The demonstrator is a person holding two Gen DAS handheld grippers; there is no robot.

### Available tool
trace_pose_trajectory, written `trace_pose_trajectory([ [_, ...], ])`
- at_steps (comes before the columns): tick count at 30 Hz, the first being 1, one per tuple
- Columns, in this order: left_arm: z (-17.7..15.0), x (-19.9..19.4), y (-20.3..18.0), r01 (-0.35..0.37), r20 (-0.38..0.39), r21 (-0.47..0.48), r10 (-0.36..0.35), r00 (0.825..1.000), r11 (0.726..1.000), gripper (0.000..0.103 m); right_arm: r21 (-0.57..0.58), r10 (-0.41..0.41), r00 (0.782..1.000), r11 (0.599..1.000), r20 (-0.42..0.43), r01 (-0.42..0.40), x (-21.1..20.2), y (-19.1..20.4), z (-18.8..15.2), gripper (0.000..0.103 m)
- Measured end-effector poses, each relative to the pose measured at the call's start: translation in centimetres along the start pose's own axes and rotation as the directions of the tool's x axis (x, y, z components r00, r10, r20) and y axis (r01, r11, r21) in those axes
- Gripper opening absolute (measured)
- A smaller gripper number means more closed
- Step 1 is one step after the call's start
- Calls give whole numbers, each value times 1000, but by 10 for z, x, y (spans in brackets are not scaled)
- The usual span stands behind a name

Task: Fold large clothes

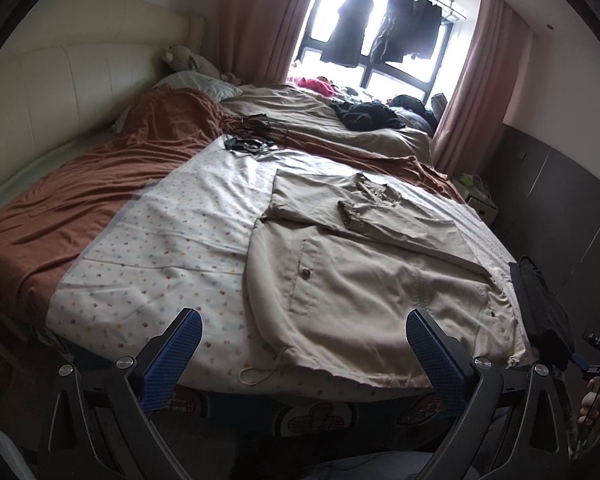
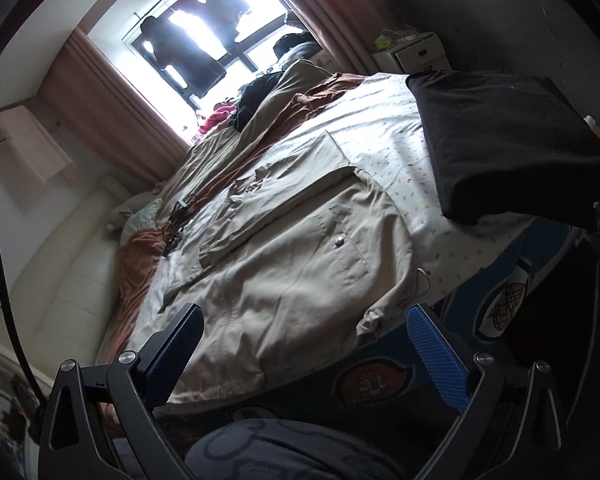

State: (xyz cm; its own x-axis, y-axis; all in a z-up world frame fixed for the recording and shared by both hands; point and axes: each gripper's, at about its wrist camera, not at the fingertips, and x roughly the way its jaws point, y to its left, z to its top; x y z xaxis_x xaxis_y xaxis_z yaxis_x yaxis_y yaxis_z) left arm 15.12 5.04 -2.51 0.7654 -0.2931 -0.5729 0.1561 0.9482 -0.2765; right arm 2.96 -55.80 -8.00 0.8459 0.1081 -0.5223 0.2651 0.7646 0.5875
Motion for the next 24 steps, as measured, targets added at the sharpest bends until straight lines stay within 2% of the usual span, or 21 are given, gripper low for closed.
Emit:
trace_pose_trajectory([
  [3,-10,10,12,4,-28,-13,-5,1000,1000,102,21,-20,1000,1000,-12,20,9,-18,-4,100],
  [5,-16,21,15,11,-37,-5,-11,999,1000,101,32,-39,998,999,-40,40,20,-29,-6,94],
  [7,-20,35,17,5,-54,-5,-5,999,1000,101,53,-40,997,998,-73,44,36,-43,-7,79],
  [9,-22,53,20,4,-75,-19,-5,997,1000,97,93,-27,995,995,-100,37,53,-58,-9,77],
  [15,-27,101,33,28,-138,-133,-46,989,991,96,225,34,986,974,-161,4,100,-96,-17,74],
  [21,-26,134,44,66,-160,-228,-104,982,972,96,309,139,973,948,-187,-76,136,-115,-30,71],
  [24,-28,146,49,76,-177,-268,-127,976,960,95,338,206,960,932,-190,-133,151,-118,-37,63],
])
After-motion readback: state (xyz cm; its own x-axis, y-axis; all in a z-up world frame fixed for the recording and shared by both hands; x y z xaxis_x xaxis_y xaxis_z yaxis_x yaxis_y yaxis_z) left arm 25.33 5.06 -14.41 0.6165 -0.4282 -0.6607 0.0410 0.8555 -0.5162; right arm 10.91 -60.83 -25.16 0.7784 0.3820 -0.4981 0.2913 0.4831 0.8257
